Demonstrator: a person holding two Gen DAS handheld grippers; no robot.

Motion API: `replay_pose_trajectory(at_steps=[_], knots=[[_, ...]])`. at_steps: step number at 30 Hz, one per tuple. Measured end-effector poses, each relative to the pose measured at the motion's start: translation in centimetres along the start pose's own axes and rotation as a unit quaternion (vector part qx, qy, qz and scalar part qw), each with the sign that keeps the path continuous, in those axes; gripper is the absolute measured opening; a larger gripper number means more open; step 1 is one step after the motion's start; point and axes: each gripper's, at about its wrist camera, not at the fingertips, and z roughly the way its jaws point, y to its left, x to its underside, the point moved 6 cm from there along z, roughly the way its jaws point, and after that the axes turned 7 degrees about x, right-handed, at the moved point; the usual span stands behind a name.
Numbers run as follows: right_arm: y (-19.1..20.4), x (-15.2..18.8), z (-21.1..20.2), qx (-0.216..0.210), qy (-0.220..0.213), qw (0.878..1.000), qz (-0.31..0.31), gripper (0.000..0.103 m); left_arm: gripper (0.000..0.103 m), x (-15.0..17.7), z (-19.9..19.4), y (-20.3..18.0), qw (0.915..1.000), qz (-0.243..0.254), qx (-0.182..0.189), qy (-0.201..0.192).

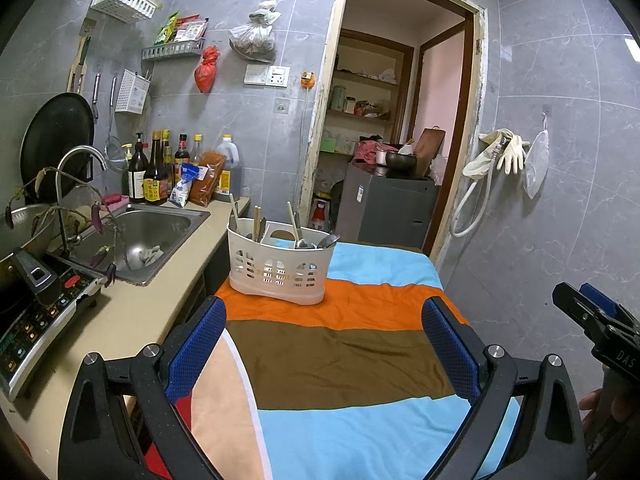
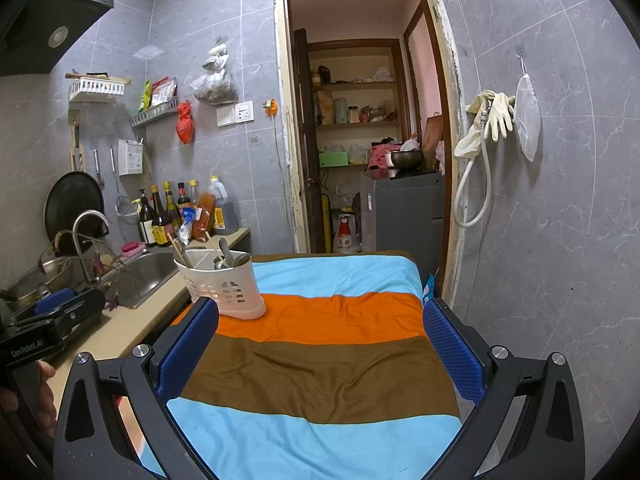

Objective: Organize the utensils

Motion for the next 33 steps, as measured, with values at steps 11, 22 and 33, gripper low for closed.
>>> replay_pose_trajectory(at_steps=[11,22,33], knots=[[-0.13,-0.06,0.06,0.001,0.0,1.0,0.001,0.103,0.096,-0.05,-0.03,0.18,1.0,0.003,-0.001,-0.001],[-0.23,-0.11,0.08,0.001,0.001,1.0,0.002,0.103,0.096,-0.04,-0.04,0.19,1.0,0.003,-0.002,-0.001],[-0.21,-0.16,0.09,0.0,0.002,1.0,0.002,0.103,0.096,-0.29,-0.04,0.81,1.0,0.003,-0.004,0.0]])
